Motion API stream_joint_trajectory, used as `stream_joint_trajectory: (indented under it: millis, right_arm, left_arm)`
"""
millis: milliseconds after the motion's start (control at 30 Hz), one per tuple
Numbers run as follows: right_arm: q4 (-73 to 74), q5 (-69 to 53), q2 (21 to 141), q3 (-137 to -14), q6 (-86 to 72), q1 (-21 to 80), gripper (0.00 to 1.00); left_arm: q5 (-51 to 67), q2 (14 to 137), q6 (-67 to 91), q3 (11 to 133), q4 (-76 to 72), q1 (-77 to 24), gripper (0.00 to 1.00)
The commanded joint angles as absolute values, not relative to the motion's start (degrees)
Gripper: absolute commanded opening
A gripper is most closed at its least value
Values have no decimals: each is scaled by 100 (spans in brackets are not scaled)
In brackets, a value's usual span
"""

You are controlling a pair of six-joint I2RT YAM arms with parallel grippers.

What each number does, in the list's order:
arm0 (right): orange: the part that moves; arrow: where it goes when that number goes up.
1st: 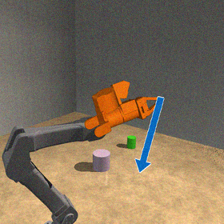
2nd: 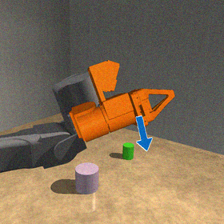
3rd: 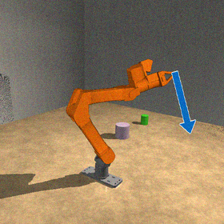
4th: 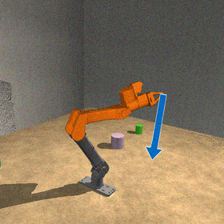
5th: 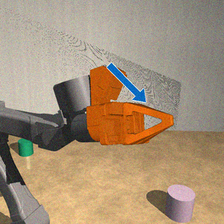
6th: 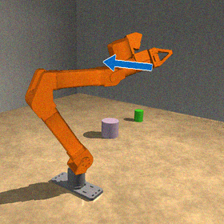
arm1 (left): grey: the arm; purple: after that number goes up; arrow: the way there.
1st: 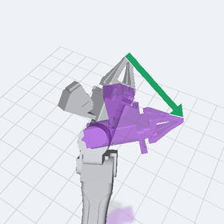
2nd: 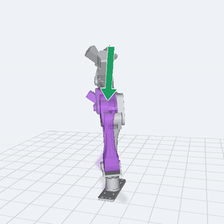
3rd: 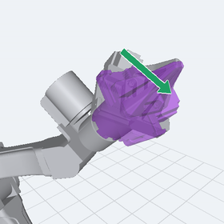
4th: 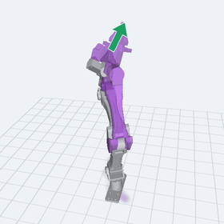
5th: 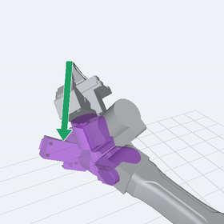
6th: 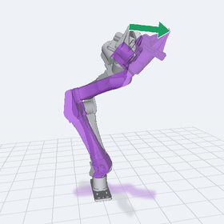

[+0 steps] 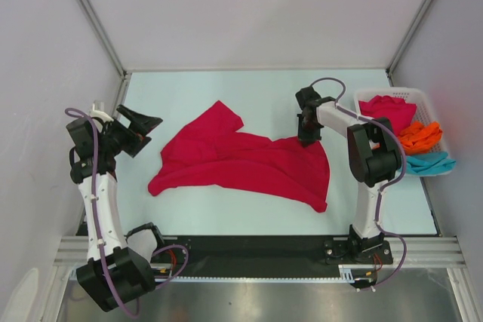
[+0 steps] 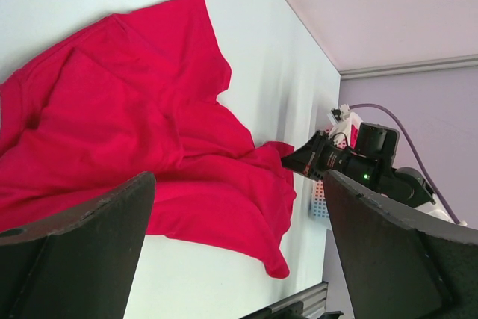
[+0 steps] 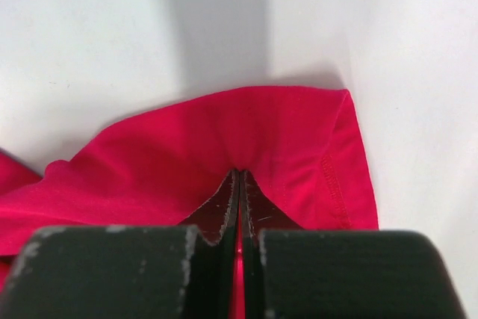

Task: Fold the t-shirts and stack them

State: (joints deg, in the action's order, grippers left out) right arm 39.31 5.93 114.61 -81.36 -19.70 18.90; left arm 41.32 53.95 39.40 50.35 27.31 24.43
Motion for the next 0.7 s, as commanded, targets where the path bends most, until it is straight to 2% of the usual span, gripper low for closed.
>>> stream_joint_trajectory:
  millis: [0,333,667]
  right_arm:
    - [3806,641,11479,-8332,-1881,1881,0]
    - [4096,1379,11505,-9061,-1635,1846,0]
    - [4253,1538,11777,-9623,-1722,1609,0]
  left_arm:
    - [4201,5361,3806,5001,2584,2417,100]
    - [4192,5353,3779,4940,2584,2408,99]
    - [4175,5414,3735,4931,2575,2408,100]
